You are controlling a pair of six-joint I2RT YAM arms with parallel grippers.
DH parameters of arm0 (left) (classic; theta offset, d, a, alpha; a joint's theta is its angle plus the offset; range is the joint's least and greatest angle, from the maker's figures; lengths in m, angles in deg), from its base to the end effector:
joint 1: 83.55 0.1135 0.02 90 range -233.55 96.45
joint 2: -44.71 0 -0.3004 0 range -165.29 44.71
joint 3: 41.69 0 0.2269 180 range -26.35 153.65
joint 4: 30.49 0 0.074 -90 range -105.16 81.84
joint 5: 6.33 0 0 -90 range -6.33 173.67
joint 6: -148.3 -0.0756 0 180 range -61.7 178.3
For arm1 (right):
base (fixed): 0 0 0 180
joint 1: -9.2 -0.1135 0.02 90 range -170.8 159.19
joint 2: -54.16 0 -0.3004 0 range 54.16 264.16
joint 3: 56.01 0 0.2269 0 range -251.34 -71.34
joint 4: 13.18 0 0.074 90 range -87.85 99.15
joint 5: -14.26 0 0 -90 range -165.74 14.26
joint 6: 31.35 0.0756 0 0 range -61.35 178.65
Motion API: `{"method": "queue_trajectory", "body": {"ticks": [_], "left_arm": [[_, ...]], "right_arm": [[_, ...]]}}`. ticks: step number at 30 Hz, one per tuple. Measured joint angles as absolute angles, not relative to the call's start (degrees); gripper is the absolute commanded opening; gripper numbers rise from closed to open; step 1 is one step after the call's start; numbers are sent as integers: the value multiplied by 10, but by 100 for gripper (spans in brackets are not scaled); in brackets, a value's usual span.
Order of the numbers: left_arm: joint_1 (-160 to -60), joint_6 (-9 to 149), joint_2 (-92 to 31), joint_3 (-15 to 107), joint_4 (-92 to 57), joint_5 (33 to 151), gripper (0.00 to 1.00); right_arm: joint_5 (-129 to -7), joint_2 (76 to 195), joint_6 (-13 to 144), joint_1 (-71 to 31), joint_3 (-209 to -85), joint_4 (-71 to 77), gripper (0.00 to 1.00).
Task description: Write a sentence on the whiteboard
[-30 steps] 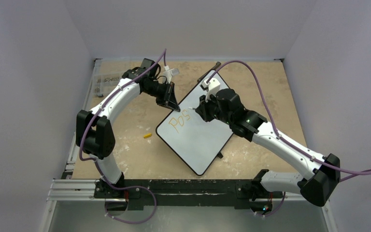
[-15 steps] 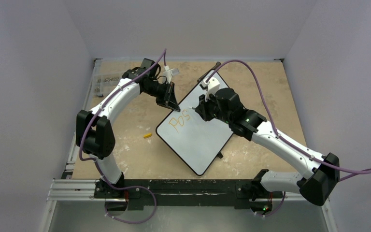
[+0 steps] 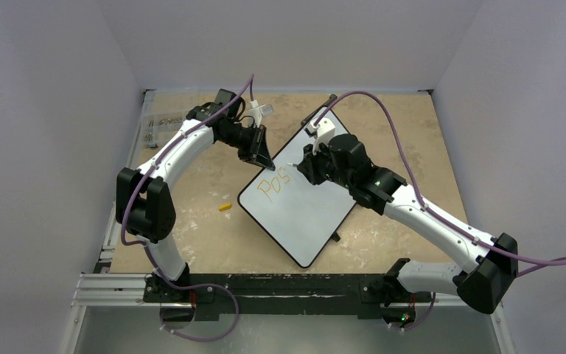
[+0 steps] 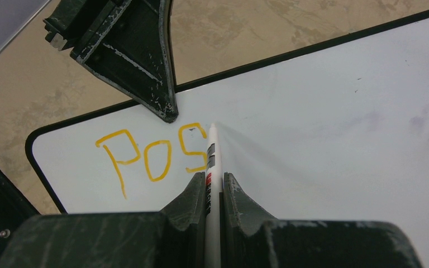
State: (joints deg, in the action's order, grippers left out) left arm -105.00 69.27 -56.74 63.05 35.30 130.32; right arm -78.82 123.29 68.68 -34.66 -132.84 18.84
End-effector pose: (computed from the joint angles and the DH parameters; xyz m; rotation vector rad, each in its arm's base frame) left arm 0.3190 -0.1844 0.3093 0.5172 2.5969 -1.2702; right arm 0.2004 0.1870 0.3630 -0.5588 1.9591 0.5469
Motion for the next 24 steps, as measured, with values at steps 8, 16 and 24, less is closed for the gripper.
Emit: {"method": "queue_trajectory", "body": {"ticks": [8,16,24], "left_arm": [[-1050,693,-567,631,353,1303,0],[-1050,693,-567,631,353,1299,0],[-1050,693,-567,631,353,1299,0]], "right_arm": [[-789,1251,687,-347,-1330,188,0],[-792,1260,687,-347,-1336,188,0],[-790,1243,687,-346,-1314,189,0]]}}
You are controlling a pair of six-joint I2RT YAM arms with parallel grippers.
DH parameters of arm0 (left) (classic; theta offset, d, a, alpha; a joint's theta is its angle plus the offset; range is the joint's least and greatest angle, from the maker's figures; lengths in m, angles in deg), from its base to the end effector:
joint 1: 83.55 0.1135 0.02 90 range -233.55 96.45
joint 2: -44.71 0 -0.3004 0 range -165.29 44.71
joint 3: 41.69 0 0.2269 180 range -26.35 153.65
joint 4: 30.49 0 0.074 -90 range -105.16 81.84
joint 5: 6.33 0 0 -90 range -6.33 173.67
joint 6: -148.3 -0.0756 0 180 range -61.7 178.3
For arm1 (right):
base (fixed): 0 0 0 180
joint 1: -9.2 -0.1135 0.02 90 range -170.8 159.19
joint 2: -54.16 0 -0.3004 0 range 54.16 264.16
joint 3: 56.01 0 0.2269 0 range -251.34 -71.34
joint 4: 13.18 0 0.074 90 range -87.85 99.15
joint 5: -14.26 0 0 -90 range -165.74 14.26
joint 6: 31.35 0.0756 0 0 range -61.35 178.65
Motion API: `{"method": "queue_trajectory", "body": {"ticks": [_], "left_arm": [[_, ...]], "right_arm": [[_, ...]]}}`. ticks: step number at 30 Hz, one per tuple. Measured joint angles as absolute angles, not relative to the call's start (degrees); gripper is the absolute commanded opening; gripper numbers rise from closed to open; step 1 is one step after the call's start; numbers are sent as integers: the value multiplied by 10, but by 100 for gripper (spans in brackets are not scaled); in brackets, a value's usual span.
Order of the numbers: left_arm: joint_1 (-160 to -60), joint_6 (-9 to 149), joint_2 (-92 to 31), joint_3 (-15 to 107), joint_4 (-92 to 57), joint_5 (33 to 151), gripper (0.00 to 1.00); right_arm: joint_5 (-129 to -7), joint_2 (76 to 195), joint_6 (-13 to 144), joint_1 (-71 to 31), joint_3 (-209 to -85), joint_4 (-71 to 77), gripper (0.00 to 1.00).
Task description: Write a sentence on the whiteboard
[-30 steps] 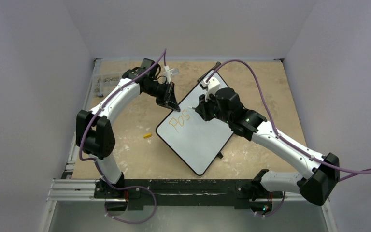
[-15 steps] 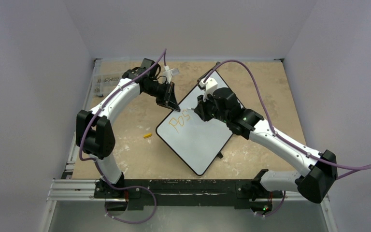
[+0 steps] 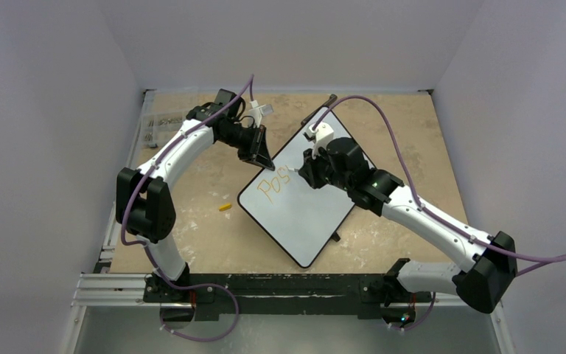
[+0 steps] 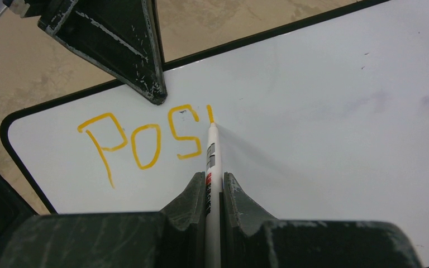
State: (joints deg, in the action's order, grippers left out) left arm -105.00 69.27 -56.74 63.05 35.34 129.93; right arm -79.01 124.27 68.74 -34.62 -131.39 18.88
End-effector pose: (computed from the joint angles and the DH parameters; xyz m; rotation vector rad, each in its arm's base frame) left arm 0.3192 -0.1841 0.3089 0.5147 2.5999 -1.2610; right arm 0.2030 0.1888 0.3494 -0.5682 2.0001 0.5270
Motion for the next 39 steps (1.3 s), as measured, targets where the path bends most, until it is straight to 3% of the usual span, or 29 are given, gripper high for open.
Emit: {"method": "queue_trajectory", "body": {"ticks": [20,39], "left_arm": [[-1050,693,-567,631,353,1300,0],[-1051,693,-565,631,353,1300,0]], "right_arm": [[-775,1199,695,-346,-1271,213,0],[-763,1274,694,-346,-1367,179,0]]}}
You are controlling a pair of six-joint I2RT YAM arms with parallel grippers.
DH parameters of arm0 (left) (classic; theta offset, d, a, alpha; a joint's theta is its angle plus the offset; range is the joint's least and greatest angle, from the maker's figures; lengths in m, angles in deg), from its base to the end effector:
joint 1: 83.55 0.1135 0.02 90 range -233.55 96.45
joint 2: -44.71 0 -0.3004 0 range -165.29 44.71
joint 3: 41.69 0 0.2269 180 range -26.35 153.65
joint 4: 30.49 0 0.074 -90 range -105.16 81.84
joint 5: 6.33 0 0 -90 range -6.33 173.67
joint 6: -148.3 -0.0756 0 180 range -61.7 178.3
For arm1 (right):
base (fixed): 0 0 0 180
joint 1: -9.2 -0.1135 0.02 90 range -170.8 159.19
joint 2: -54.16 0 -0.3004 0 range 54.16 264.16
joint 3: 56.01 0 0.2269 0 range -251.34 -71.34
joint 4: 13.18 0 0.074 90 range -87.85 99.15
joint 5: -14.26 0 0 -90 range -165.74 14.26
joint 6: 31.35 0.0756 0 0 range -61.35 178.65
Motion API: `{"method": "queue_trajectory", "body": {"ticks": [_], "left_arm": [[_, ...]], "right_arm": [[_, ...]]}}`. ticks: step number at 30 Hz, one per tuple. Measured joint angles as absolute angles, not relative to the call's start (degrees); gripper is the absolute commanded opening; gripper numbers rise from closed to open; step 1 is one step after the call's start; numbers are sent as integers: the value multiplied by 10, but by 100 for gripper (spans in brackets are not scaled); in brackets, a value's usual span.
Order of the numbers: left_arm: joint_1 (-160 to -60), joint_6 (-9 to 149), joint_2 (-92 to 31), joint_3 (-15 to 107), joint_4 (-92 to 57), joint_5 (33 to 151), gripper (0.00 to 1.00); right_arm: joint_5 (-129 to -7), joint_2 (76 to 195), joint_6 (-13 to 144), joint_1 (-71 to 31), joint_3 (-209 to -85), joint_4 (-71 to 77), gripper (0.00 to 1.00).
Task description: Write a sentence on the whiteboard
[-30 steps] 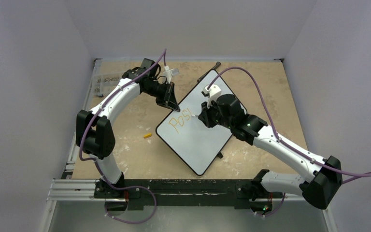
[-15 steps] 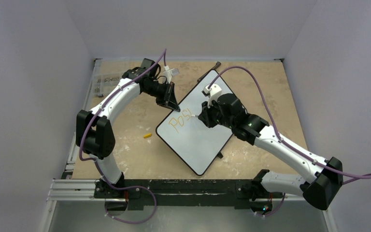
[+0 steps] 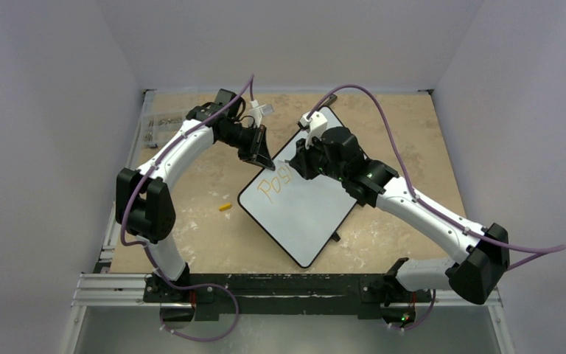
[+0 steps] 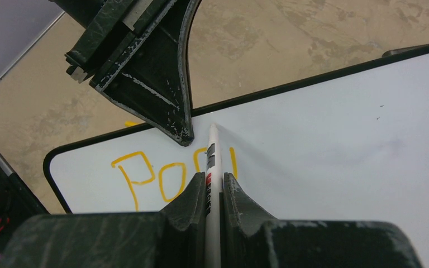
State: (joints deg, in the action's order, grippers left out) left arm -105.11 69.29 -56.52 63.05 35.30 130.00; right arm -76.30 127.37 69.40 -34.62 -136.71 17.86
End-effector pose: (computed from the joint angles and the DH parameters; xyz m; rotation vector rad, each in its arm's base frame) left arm 0.3181 -0.1845 0.3103 0.5191 2.5951 -1.2630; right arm 0.2136 0.2039 0.3709 -0.5723 1.9507 0.6016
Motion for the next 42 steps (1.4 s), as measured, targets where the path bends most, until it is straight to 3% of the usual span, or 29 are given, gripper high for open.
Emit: {"method": "queue_trajectory", "body": {"ticks": [42], "left_arm": [[-1052,695,-563,630,353,1299,0]], "right_arm": [[-808,1249,696,-334,-1346,180,0]]}}
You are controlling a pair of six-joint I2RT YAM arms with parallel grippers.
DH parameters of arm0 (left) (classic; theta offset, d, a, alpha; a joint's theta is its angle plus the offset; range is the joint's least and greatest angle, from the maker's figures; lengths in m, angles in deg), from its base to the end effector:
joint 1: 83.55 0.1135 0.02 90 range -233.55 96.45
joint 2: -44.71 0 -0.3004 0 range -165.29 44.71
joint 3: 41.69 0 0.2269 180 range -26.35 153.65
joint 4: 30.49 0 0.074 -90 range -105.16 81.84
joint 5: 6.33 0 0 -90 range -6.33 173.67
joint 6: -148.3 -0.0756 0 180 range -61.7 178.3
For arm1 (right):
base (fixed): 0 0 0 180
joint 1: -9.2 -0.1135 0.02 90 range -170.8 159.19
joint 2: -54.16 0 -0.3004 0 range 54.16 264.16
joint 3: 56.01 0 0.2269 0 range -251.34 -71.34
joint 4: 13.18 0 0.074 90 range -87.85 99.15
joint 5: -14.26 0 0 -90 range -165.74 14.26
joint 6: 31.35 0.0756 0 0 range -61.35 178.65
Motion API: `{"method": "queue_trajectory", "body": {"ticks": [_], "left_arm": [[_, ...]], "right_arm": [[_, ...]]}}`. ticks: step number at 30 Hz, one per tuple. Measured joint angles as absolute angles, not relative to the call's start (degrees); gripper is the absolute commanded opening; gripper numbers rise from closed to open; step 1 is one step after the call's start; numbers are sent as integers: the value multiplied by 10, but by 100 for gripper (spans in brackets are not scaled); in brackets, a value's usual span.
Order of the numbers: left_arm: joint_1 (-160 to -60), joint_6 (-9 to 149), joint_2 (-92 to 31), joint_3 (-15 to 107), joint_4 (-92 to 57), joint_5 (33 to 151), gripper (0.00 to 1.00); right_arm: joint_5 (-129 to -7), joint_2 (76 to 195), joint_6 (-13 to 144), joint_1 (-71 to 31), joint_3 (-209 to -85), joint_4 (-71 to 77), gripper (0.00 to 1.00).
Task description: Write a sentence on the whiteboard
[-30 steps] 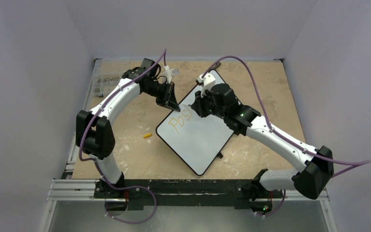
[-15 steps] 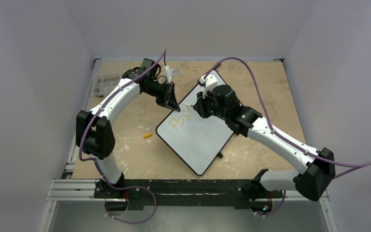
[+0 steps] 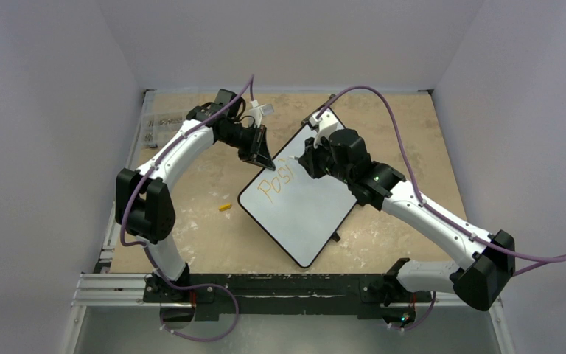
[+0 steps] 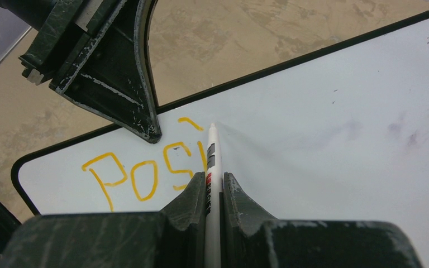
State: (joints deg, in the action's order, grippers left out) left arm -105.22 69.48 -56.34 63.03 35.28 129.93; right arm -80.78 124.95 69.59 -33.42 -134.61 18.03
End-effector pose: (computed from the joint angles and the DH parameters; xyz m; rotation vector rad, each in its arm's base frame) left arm 0.3173 -0.1848 0.3113 0.5185 2.5943 -1.2627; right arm 0.2127 0.1867 0.3687 -0.4937 1.9533 0.5169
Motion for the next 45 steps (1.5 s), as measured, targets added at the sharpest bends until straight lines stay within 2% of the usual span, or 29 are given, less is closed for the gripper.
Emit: {"method": "queue_trajectory", "body": {"ticks": [45], "left_arm": [[-1053,697,-563,630,353,1297,0]], "right_arm": [[-801,1262,708,-305,-1339,179,0]]}}
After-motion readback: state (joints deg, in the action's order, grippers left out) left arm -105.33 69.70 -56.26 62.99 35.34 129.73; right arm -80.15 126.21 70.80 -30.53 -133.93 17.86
